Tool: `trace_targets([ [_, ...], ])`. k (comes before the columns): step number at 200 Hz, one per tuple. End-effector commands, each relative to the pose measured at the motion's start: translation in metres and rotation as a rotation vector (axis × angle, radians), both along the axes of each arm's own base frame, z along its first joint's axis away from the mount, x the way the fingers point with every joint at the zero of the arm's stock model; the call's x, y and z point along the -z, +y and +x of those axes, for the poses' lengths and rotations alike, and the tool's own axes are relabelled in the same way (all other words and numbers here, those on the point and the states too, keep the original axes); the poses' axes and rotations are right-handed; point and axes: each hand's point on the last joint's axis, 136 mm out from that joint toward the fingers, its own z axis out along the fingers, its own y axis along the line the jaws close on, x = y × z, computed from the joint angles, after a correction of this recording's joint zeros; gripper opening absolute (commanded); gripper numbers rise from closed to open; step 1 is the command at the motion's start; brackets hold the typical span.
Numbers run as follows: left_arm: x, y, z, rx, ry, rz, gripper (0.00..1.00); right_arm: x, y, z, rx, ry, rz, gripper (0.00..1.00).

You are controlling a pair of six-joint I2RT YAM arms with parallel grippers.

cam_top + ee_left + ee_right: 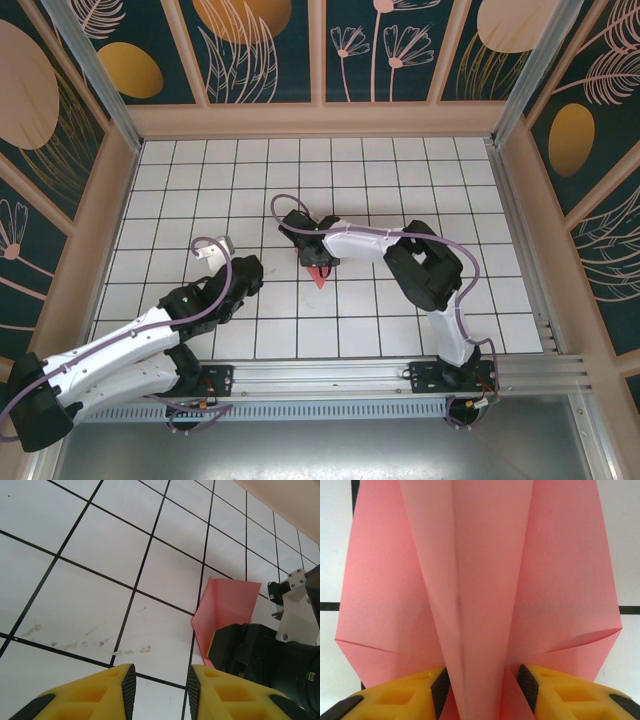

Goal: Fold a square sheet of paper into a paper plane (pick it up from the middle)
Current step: Move the paper plane to the center of the table.

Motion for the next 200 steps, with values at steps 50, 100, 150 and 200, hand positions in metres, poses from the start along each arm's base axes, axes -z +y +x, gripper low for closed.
trace_targets([
  [50,-0.012,0.001,0.007,-0.007,-0.043,0.018,0.35,-0.017,-0.011,0.002,-0.015,0.011,-0.022,0.54],
  [100,-0.013,-0.001,0.007,0.003,-0.043,0.02,0.36,-0.037,-0.004,0.003,-0.023,-0.012,0.032,0.61],
  [150,-0.013,0.0,0.007,0.003,-0.042,0.023,0.36,-0.056,-0.003,0.005,-0.024,-0.041,0.063,0.67],
  [200,-0.014,0.001,0.008,0.002,-0.051,0.044,0.38,-0.122,-0.02,0.015,0.042,-0.233,0.076,0.67],
])
